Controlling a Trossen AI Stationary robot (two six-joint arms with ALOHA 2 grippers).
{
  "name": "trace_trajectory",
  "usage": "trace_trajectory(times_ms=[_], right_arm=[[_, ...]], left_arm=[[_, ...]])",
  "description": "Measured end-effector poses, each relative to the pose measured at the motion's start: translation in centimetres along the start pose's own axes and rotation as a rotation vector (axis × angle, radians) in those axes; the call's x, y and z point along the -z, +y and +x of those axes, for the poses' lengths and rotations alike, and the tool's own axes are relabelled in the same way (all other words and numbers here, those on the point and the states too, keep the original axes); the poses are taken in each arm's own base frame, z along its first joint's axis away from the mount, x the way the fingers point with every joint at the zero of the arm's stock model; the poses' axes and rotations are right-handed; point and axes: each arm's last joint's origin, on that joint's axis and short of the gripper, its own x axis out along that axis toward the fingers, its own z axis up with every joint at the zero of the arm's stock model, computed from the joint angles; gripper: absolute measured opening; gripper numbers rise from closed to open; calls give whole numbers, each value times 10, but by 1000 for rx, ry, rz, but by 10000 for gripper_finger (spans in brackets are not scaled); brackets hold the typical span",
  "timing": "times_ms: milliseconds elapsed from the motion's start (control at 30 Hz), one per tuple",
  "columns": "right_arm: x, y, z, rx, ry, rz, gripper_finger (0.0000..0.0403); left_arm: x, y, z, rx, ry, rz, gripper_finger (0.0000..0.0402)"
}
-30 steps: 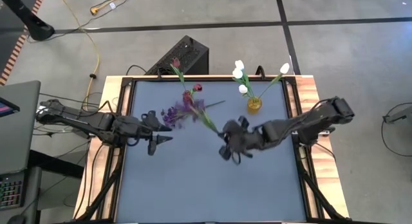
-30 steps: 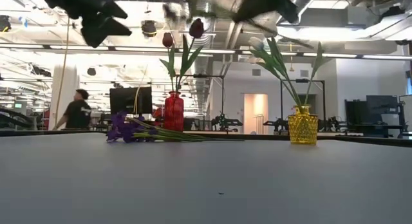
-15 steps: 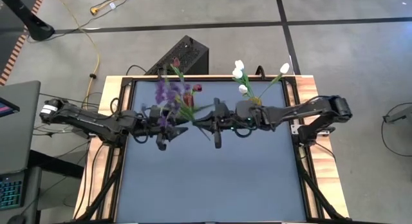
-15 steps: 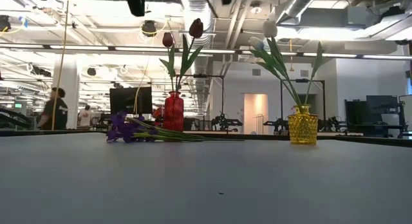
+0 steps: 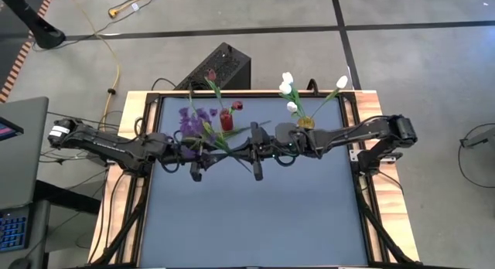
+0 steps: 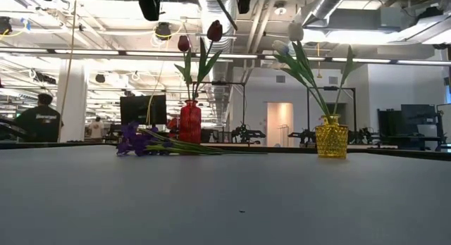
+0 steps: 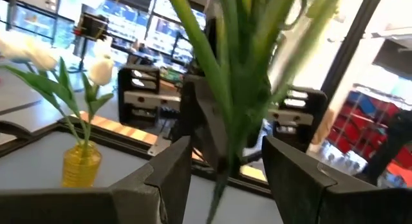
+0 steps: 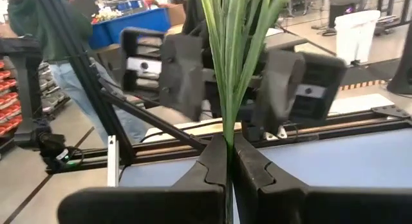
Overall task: Sort flowers into vase by color
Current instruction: Put the purple flowers into the red vase
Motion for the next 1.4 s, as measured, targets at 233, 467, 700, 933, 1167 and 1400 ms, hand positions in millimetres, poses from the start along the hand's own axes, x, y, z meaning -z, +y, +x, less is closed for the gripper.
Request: trace_trajectory(times_ms=[233,467,700,933,1167,1400], right_arm=[[0,-1,0,40,-9,21,32],[2,8,0,78,-16,36,33],[5,18,-1,128,-15,31,31],[5,18,-1,136,-20,46,31],[5,18,-1,157,-26,46,33],[5,18,-1,156,-25,45,34]], left_arm=[[1,0,0,6,14,5,176],[1,0,0,8,10,-25,176],[-1,-1,0,14,-6,-37,176],[-1,-1,0,15,-6,-82,176],[-1,0,0,-11,-13,-81,176],[-2,1,0,-45,-29,-32,176]])
